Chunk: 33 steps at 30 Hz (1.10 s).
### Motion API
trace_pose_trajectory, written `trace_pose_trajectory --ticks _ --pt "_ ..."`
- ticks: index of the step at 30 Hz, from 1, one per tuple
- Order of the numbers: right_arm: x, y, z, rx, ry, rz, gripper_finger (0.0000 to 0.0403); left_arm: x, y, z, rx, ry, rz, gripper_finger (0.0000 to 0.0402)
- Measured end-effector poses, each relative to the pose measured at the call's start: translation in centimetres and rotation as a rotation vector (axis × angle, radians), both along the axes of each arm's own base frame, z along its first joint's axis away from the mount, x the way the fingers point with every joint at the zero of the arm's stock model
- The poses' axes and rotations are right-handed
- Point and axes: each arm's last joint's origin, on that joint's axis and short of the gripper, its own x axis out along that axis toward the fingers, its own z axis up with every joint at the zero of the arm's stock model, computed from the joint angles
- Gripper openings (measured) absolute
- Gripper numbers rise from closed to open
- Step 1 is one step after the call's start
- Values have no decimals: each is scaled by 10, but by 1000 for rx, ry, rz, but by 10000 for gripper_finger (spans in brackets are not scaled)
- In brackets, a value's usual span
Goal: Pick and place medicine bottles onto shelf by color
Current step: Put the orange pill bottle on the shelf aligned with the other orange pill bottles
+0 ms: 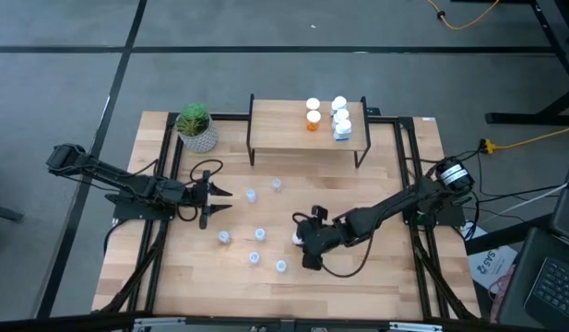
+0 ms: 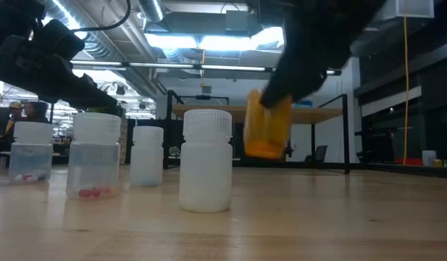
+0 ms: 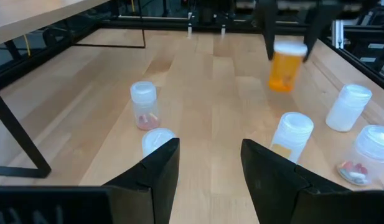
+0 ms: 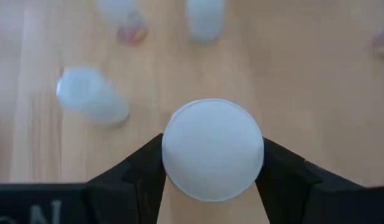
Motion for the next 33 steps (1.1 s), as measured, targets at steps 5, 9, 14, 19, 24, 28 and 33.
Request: trace_pose_trajectory --ticks 5,9,14,19,24,28,33 --pt "-6 -17 31 33 -78 -98 208 0 0 0 0 0 0 165" --pt "-10 -34 55 38 -143 -119 212 0 0 0 0 0 0 165" --pt "-10 -59 78 0 -200 -130 207 0 0 0 0 0 0 165" --pt "-3 -85 122 -119 -180 -168 208 0 0 0 0 0 0 165" --pt "-13 -130 172 -192 -122 -450 208 0 0 0 0 0 0 165" --pt "-26 -162 192 -144 -81 -627 208 0 0 0 1 0 0 165" --pt "-25 -184 178 -119 -35 -716 208 0 0 0 1 0 0 165"
